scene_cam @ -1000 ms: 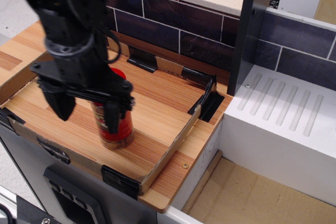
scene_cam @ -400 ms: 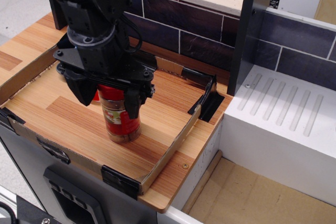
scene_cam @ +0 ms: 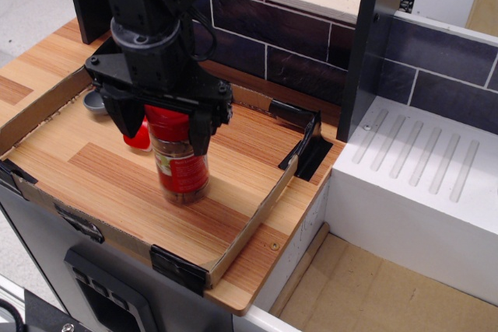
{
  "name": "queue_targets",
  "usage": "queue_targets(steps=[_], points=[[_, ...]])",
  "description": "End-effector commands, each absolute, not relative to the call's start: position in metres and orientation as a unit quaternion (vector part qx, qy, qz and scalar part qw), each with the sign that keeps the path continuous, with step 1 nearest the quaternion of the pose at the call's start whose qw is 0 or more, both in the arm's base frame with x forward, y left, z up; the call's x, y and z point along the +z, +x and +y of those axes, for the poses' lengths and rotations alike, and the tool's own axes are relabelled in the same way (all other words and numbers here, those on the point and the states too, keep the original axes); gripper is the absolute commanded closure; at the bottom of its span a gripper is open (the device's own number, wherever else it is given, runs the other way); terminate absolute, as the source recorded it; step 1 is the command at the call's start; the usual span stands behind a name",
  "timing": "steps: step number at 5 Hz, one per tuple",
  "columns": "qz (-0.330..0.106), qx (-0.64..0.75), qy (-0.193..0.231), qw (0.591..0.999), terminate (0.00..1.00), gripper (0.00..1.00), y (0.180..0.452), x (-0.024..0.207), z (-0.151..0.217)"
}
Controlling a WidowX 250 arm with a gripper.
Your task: Topple basil bottle
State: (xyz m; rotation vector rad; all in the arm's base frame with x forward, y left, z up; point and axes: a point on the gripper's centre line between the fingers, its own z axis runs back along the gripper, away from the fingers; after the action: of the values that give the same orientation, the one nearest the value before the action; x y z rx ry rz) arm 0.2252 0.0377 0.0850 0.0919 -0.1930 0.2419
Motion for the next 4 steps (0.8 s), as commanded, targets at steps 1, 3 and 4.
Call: queue_targets(steps=[1,3,4], points=[[-0.108,0.171,0.042,0.978,0.0,0.0,0.2423,0.0976,0.0498],[-0.104,0.187,0.024,0.976,0.0,1.0,0.245,0.0937,0.055],[-0.097,0.178,0.013,0.979,0.0,1.0,0.2389,0.0944,0.0558]])
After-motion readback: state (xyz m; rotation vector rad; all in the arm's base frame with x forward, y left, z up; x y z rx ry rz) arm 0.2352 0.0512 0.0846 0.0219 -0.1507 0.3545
